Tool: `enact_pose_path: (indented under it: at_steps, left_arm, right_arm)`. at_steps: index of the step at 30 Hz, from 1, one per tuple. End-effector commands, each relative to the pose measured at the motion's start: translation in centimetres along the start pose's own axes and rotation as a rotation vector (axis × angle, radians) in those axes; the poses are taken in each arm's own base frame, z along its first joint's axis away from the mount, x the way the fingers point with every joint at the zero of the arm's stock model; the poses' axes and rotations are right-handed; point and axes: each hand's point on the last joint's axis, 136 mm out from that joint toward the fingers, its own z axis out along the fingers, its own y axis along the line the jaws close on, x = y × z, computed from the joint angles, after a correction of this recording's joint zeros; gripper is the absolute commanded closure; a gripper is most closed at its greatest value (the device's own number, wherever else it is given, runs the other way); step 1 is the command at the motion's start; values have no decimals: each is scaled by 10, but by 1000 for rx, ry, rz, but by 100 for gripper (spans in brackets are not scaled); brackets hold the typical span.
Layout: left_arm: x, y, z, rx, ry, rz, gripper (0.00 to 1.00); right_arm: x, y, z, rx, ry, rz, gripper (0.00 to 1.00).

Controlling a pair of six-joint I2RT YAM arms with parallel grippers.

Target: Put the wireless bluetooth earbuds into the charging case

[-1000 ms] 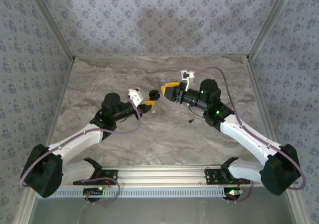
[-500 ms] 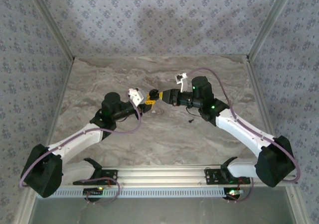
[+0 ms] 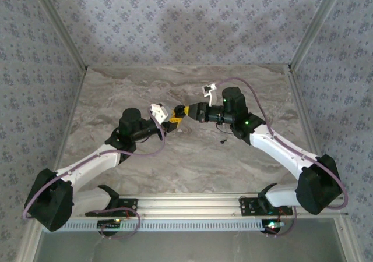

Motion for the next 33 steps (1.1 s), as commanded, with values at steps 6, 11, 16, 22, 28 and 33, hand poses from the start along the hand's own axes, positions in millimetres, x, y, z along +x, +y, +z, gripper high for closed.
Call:
enact_pose_path:
  at_steps: [6,11,16,22,28,33]
  left_arm:
    - [-25,1,-2,-1,-53,38,85]
    - [-27,1,-2,-1,-58,39,85]
    - [-27,0,-3,1,-59,38,85]
    - [-29,0,-4,0,-63,40,86]
    - [-31,-1,-5,0,-65,41,85]
    - [-32,-1,-5,4,-68,43,86]
  right_arm:
    - [-17,21,-21,-9,-50,-57,76]
    - [-12,25,-15,-34,-19,-54,80]
    - [-8,25,-6,-46,9,-50,82]
    - [-6,23,1,-51,25,-44,84]
    - [-4,19,4,-46,35,-39,86]
    - [-4,18,7,-53,38,-37,89]
